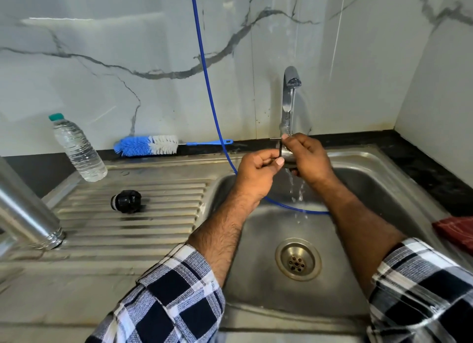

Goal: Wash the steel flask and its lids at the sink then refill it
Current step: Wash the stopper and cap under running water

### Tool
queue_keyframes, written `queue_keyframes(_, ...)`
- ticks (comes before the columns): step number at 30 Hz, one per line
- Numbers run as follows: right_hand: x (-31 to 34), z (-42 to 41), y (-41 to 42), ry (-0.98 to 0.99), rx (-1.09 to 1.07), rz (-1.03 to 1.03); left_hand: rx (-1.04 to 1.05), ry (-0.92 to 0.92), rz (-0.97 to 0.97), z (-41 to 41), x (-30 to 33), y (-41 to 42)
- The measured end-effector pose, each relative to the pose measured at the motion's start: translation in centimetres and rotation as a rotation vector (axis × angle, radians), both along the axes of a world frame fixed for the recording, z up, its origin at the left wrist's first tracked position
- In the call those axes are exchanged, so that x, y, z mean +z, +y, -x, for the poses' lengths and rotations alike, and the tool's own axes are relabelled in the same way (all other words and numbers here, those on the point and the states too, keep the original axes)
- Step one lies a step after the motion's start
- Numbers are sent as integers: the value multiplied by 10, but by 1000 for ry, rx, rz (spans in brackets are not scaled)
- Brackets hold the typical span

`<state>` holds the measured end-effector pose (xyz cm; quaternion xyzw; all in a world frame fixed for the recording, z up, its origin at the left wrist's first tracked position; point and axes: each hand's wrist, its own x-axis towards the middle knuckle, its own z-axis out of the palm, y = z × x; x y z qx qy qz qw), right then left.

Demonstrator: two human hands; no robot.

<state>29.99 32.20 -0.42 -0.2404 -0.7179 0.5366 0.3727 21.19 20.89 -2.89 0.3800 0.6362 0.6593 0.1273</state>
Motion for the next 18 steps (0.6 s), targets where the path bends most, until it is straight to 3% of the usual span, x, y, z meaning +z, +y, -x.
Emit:
queue_keyframes(2, 3, 1, -2, -32, 51, 138, -29, 88, -5, 0, 2, -3)
queue_keyframes(6, 13, -7, 6, -174, 262, 689, 44, 509, 79, 4, 1, -9)
queue_keyframes(8, 14, -14, 11, -208, 308, 771, 26, 613, 100, 7, -1, -9)
queue_keyframes(10, 15, -16, 9, -238, 241, 647, -14, 518, 148, 3, -1, -8)
queue_keyframes(14, 10, -5, -5, -300, -20, 109, 8, 228, 157, 2, -3, -4)
queue_keyframes(16, 2, 0, -8, -174, -41, -55, 40, 64, 86, 1, 0, -4)
queue_keyframes(18, -7, 2, -5, -29, -33, -352, 49, -110, -23, 1, 5, -5)
